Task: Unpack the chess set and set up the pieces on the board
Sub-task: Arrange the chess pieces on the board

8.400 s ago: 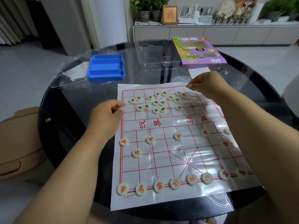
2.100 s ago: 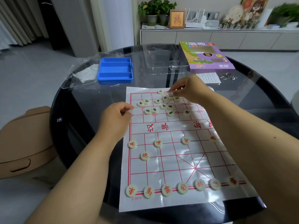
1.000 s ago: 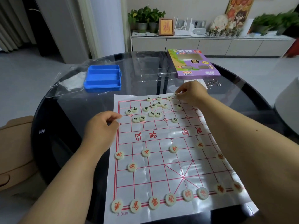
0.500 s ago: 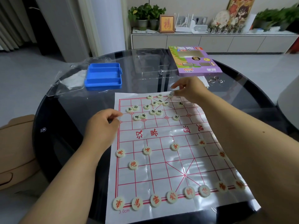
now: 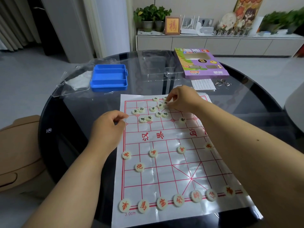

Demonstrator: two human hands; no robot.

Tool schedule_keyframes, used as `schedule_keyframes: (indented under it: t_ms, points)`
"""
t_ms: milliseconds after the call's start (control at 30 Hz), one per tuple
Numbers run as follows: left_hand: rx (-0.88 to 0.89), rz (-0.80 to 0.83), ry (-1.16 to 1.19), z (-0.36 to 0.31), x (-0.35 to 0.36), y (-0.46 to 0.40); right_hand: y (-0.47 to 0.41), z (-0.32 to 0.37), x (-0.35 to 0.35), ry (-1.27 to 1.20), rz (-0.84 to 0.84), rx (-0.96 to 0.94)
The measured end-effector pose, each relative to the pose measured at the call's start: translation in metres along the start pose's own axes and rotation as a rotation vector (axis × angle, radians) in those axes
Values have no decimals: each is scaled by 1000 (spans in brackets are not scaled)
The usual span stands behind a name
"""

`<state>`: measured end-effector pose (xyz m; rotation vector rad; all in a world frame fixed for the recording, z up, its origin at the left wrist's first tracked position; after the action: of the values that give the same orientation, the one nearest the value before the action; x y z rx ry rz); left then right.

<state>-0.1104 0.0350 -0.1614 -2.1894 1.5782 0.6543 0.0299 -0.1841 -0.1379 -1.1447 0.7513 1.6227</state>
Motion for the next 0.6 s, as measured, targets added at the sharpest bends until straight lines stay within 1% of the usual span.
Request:
schedule_keyframes:
  t_ms: [167, 267, 367, 533, 600]
  points:
    - [-5, 6, -1, 0, 0, 0, -11, 15, -3, -126, -106, -6]
    - [-5, 7, 0, 1, 0, 0, -22, 34, 4, -120, -96, -31]
    - [2, 7, -8, 2, -1, -1, -33, 46, 15, -65, -77, -42]
    - [3, 8, 7, 2, 0, -2, -39, 55, 24, 51, -16, -44]
    - [7, 9, 11, 2, -1, -2, -39, 55, 25, 60, -4, -43]
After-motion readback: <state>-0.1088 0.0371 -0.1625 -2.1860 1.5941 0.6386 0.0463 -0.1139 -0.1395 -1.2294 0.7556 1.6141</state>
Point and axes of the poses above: each hand's wrist, its own y-axis away from the middle knuckle, its own x-axis out of the palm, z = x × y, the point moved 3 cm from there along -y, towards the middle knuckle, and after that the axes turned 1 degree about z, right-handed, at the moved point
